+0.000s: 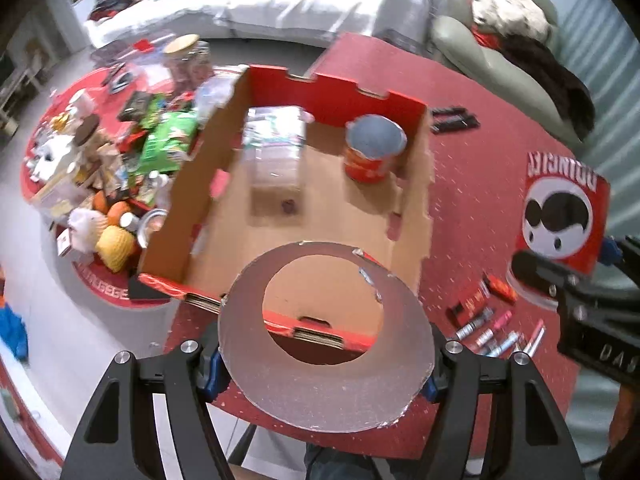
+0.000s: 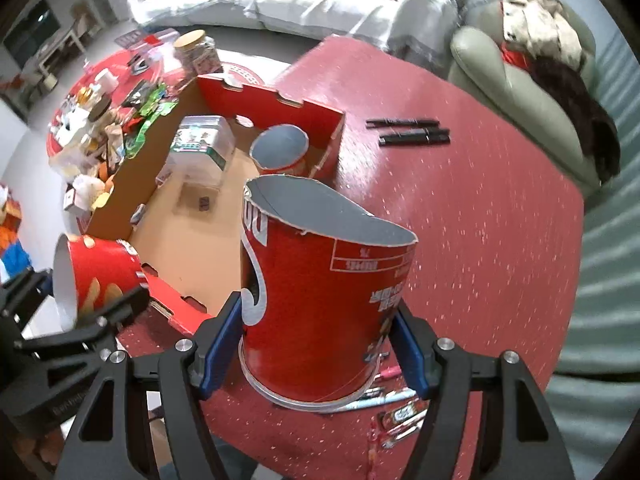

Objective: Organize rigid objects
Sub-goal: 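Carry the ring with left tool while right tool carries the can to the tray, then lower and release the ring from left tool while right tool releases the can into the tray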

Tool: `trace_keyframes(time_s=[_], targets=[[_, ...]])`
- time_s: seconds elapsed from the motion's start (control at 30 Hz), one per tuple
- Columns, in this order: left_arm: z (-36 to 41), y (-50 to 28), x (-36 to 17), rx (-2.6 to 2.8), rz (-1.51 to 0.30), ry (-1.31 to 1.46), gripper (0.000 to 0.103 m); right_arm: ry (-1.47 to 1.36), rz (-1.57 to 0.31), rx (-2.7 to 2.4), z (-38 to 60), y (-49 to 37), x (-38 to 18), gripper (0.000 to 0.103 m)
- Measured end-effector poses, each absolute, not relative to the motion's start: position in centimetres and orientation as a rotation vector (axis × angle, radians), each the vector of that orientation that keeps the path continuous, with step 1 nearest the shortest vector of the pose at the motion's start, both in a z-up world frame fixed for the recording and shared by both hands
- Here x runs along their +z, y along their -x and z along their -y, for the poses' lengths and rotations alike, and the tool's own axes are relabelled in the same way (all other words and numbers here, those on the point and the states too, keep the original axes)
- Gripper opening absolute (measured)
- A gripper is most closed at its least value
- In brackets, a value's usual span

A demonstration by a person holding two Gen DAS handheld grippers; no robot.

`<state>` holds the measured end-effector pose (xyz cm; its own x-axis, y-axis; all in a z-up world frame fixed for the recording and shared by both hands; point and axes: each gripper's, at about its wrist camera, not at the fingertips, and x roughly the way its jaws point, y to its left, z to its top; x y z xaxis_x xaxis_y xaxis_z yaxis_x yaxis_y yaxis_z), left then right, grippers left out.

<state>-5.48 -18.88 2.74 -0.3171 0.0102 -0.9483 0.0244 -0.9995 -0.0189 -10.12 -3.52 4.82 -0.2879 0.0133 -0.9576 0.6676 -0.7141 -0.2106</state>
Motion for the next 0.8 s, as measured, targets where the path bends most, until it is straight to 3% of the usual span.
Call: trace_keyframes(time_s=[0.8], targets=[[23.9, 8.5, 2.8, -2.434, -0.135, -1.708, 0.070, -1.388, -0.903, -2.028, 11.2, 9.1, 4.2, 0.072]])
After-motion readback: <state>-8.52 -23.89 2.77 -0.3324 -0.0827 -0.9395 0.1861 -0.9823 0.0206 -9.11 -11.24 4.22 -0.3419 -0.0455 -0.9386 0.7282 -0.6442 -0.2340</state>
